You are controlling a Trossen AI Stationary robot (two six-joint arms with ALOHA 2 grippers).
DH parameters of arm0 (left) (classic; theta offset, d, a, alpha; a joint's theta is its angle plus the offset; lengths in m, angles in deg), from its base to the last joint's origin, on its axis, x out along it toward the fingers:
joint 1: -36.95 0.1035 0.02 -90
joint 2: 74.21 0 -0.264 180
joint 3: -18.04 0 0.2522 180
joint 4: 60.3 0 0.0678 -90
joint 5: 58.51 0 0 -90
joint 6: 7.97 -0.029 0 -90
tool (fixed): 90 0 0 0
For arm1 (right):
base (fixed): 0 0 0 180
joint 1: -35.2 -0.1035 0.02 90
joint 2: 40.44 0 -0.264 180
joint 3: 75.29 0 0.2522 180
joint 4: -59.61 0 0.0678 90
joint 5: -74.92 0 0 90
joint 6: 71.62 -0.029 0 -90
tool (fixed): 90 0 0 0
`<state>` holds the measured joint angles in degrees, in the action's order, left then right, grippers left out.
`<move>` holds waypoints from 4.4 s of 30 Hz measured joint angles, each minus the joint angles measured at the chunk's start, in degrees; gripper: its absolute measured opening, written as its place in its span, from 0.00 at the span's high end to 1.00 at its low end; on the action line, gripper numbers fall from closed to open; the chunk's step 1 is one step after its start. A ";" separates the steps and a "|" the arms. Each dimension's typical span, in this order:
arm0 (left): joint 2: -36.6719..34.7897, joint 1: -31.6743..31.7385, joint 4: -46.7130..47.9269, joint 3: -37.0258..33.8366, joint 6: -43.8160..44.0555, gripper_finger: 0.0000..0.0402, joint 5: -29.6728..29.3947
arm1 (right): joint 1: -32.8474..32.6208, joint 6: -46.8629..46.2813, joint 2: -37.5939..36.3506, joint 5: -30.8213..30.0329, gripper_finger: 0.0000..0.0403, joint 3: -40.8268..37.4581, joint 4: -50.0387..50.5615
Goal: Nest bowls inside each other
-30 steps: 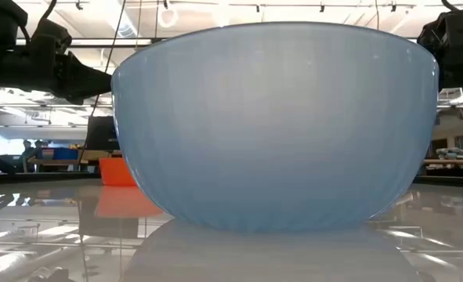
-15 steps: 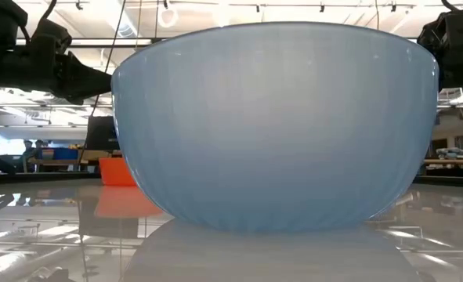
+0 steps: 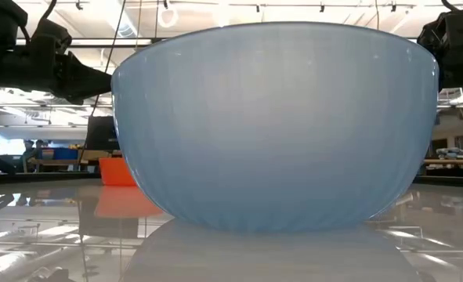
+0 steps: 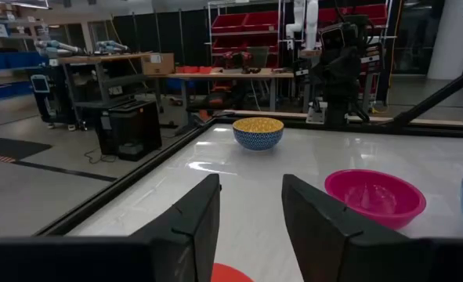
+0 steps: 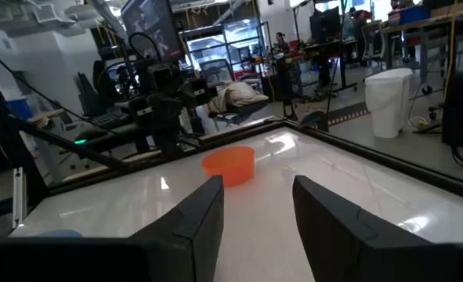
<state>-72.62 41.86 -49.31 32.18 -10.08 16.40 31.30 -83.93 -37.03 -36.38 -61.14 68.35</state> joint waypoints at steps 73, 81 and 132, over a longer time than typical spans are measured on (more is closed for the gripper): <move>28.84 -7.05 -17.41 0.01 22.00 0.65 0.65 | 10.93 -12.61 78.50 2.93 0.55 44.09 9.52; 28.81 -8.17 -18.34 0.01 18.20 0.65 -2.86 | 12.16 -15.71 79.47 -3.68 0.55 52.02 32.67; 58.78 -8.94 19.17 22.27 23.09 0.51 -14.38 | 17.23 4.48 91.11 11.06 0.54 64.24 17.08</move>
<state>-13.84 32.91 -30.13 54.45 13.01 2.02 48.53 -79.45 54.08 -25.32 3.09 85.43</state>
